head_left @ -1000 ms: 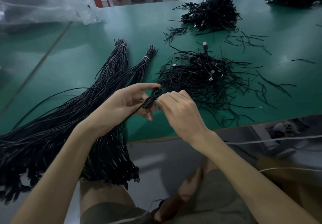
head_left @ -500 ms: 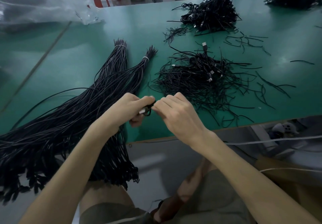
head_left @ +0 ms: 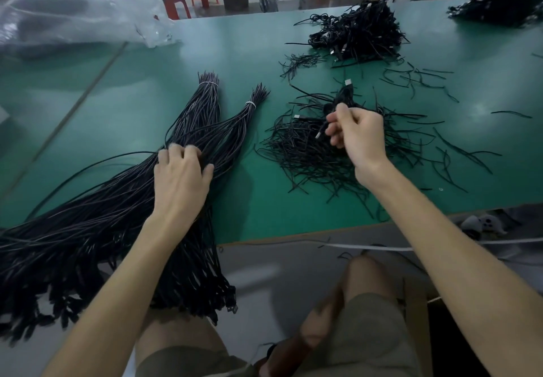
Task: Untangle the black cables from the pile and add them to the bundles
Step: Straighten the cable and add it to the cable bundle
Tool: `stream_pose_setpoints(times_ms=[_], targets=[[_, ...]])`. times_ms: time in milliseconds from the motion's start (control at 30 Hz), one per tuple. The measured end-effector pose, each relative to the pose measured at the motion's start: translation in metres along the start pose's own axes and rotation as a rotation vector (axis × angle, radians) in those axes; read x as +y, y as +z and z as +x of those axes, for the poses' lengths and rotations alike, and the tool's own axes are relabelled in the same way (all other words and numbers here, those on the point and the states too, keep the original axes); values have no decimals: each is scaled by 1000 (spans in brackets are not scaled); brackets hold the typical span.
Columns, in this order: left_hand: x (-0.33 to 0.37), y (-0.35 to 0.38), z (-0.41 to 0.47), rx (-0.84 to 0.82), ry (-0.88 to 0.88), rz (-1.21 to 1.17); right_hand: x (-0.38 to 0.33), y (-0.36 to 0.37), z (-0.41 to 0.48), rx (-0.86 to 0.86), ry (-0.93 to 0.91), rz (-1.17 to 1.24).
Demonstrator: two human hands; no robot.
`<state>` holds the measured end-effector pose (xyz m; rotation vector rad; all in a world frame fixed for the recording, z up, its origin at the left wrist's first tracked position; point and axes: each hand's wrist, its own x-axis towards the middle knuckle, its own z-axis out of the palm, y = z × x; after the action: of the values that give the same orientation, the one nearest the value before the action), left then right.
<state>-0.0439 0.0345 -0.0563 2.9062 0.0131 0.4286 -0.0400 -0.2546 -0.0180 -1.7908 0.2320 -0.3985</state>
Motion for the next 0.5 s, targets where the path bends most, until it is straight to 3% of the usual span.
stream_pose_setpoints(times_ms=[133,367,500], targets=[[-2,8,2,0,31,24,11,3,7,-115,161,11],[-7,10,1,-31,100,-6,22,52,-29,-317,73,-78],[-6,9,6,-69,93,20,14,93,-44,-469,118,-56]])
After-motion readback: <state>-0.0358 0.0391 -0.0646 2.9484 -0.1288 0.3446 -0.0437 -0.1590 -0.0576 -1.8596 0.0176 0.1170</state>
